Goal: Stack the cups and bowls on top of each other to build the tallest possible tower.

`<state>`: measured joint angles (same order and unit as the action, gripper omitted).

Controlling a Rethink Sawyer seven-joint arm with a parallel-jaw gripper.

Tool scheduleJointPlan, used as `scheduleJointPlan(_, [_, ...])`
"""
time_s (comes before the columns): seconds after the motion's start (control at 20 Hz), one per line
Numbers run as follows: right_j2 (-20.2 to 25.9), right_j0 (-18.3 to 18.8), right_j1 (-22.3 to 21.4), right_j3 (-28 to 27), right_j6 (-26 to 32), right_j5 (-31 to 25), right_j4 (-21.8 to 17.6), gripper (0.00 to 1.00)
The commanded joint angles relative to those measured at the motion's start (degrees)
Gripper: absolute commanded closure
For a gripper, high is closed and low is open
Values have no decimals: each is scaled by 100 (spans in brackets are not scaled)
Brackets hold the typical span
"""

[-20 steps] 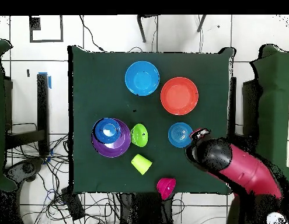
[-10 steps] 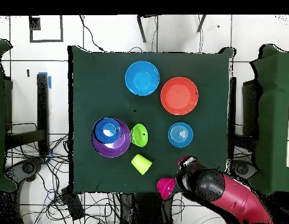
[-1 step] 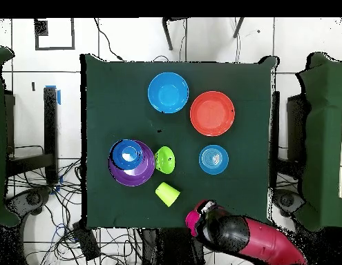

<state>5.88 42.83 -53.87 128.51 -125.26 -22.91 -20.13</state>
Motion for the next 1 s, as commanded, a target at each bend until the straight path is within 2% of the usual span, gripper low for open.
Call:
scheduleJointPlan(0.05, [740, -32, 584, 352, 659, 841, -1002, 0])
scheduleJointPlan(0.25, [705, -96, 846, 143, 432, 1019, -1313, 0])
scheduleJointPlan(0.65, [833, -336, 695, -408, 318, 582, -1240, 0])
scheduleJointPlan(0.8, [771, -443, 722, -481, 237, 593, -1223, 0])
scheduleJointPlan(1.0, [814, -430, 902, -318, 111, 802, -1149, 0])
